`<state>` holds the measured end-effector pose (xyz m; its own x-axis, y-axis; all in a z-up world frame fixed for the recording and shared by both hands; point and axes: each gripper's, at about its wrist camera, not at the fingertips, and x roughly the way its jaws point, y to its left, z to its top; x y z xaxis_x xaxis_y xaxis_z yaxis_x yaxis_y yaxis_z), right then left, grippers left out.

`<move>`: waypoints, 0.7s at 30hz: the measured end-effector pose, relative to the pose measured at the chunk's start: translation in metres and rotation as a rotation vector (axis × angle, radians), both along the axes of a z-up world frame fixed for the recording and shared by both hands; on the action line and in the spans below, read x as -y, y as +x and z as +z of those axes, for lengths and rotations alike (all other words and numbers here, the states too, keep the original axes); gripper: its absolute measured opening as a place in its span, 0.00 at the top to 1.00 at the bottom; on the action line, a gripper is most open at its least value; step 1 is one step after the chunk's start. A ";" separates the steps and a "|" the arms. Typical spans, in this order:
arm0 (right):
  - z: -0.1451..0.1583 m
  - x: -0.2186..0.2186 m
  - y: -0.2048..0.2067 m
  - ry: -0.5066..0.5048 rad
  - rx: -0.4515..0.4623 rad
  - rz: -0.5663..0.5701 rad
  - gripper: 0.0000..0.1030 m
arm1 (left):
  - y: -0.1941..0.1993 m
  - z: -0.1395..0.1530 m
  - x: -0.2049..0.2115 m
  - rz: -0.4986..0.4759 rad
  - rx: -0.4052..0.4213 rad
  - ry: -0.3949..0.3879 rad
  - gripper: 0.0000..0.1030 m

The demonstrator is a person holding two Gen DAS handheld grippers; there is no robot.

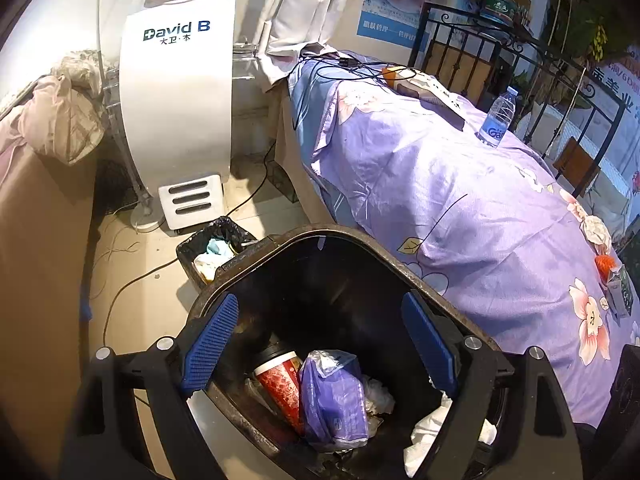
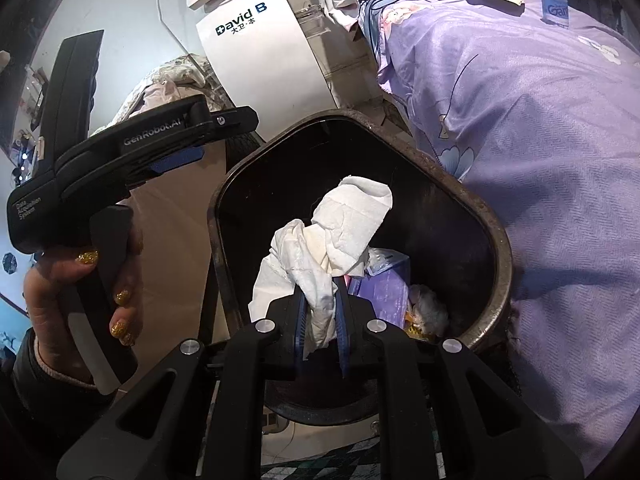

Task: Collect trash
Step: 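Lower the white cloth into the black bin and open the right tool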

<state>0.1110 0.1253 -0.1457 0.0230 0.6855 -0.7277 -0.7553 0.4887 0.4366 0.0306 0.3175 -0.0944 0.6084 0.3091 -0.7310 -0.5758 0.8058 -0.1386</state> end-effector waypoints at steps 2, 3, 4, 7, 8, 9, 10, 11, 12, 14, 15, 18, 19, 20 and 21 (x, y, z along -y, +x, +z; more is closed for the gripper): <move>-0.003 -0.005 0.002 -0.008 -0.004 0.001 0.86 | 0.000 0.000 -0.001 0.001 0.002 -0.002 0.20; -0.004 -0.009 0.002 -0.013 -0.002 0.003 0.86 | 0.000 0.001 -0.001 0.003 0.004 -0.003 0.20; -0.006 -0.012 0.004 -0.017 -0.002 0.004 0.86 | 0.000 0.001 -0.002 0.005 0.005 -0.003 0.20; -0.013 -0.017 0.007 -0.025 -0.030 0.010 0.79 | 0.000 0.003 -0.005 0.011 0.008 -0.001 0.20; -0.015 -0.019 0.008 -0.027 -0.040 0.007 0.66 | 0.000 0.003 -0.006 0.013 0.008 -0.004 0.20; -0.017 -0.019 0.009 -0.026 -0.046 -0.002 0.57 | 0.000 0.002 -0.007 0.013 0.010 -0.007 0.20; -0.018 -0.018 0.009 -0.022 -0.045 -0.011 0.38 | 0.000 0.002 -0.008 0.013 0.009 -0.009 0.20; -0.017 -0.016 0.008 -0.015 -0.037 -0.021 0.30 | 0.000 0.002 -0.007 0.012 0.008 -0.008 0.20; -0.015 -0.015 0.007 -0.008 -0.025 -0.027 0.30 | 0.000 0.001 -0.007 0.012 0.005 -0.008 0.20; -0.011 -0.015 0.005 0.003 -0.021 -0.013 0.30 | 0.002 0.001 -0.006 0.008 0.003 -0.012 0.20; -0.009 -0.015 0.005 0.011 -0.021 -0.010 0.29 | 0.003 0.001 -0.006 0.004 0.003 -0.014 0.20; -0.005 -0.013 0.003 0.025 -0.016 -0.008 0.26 | 0.004 0.002 -0.003 -0.006 0.005 -0.006 0.20; -0.004 -0.012 0.002 0.025 -0.007 -0.008 0.26 | 0.005 0.002 -0.001 -0.010 0.004 -0.006 0.20; -0.003 -0.011 0.001 0.024 0.004 -0.010 0.26 | 0.006 0.002 0.000 -0.014 0.004 -0.005 0.19; -0.001 -0.009 0.000 0.024 0.013 -0.013 0.26 | 0.006 0.002 0.000 -0.017 0.002 -0.004 0.19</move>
